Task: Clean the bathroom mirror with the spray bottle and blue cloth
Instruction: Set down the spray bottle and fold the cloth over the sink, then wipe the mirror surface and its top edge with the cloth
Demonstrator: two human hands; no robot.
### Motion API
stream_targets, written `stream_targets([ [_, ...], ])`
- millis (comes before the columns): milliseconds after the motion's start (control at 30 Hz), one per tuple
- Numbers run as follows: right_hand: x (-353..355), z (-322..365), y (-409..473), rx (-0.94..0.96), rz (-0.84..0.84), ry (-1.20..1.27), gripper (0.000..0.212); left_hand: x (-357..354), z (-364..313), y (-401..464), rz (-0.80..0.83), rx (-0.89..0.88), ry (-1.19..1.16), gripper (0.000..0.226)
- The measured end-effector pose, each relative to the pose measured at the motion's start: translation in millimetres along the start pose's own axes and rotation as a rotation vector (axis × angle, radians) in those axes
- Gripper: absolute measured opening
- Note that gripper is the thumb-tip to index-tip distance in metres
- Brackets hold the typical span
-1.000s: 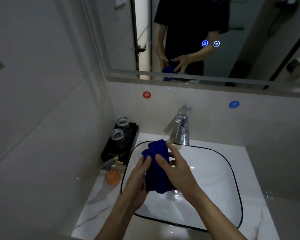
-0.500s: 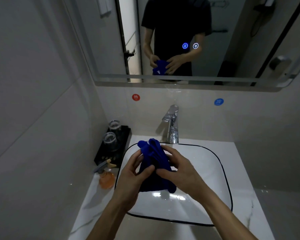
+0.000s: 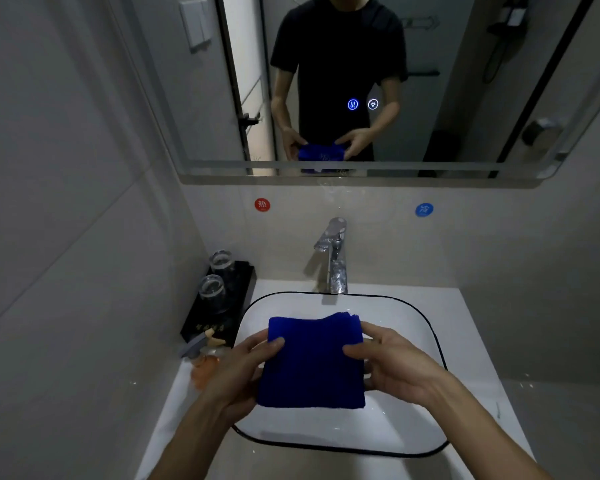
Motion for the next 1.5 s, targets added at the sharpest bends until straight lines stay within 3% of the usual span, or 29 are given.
stream_targets([
  [167, -3, 30, -11, 0.213, 0.042, -0.247, 0.067, -4, -11, -5, 0.091, -0.112, 0.106, 0.057],
  [300, -3, 64, -24, 0.462, 0.107, -0.498, 0.060, -10, -33, -18, 0.177, -0.271, 0.245, 0.055],
  [467, -8, 95, -41, 0.665, 0.230, -0.774, 0.049, -20, -57, -32, 0.214, -0.503, 0.433, 0.031],
  [633, 1, 101, -39, 0.653, 0.131, -0.639, 0.052, -38, -74, -41, 0.221, -0.581, 0.572, 0.020],
  [733, 5, 98, -40, 0.575, 0.054, -0.509, 0.053, -44, -76, -40, 0.232, -0.570, 0.648, 0.027],
  [833, 14, 99, -37, 0.496, 0.029, -0.253, 0.058, -49, -76, -34, 0.286, -0.463, 0.549, 0.021],
  [900, 21, 106, -40, 0.461, 0.034, -0.119, 0.039, -58, -79, -31, 0.361, -0.334, 0.369, 0.020],
  [967, 29, 116, -46, 0.494, 0.041, -0.288, 0.019, -74, -84, -27, 0.397, -0.280, 0.248, 0.029],
  [1133, 43, 149, -61, 0.641, 0.029, -0.735, 0.062, -130, -107, -32, 0.221, -0.405, 0.452, 0.078],
  [1200, 46, 166, -66, 0.731, -0.078, -1.057, 0.066, -156, -115, -32, 0.117, -0.496, 0.544, 0.065],
  [1300, 52, 195, -71, 0.997, -0.262, -1.427, 0.062, -189, -135, -17, 0.047, -0.622, 0.485, 0.039],
  [1500, 79, 311, -97, 1.324, -0.448, -1.596, 0.052, -277, -217, -23, 0.114, -0.959, 0.557, 0.039],
])
Point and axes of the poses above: each hand's wrist, its own y-axis towards the middle knuckle, its own x-axis out of the back of the hand, z = x × y, the point moved 4 cm from there along y, towards the middle knuckle, and after that the axes turned 6 degrees about x, right-handed, at the moved point
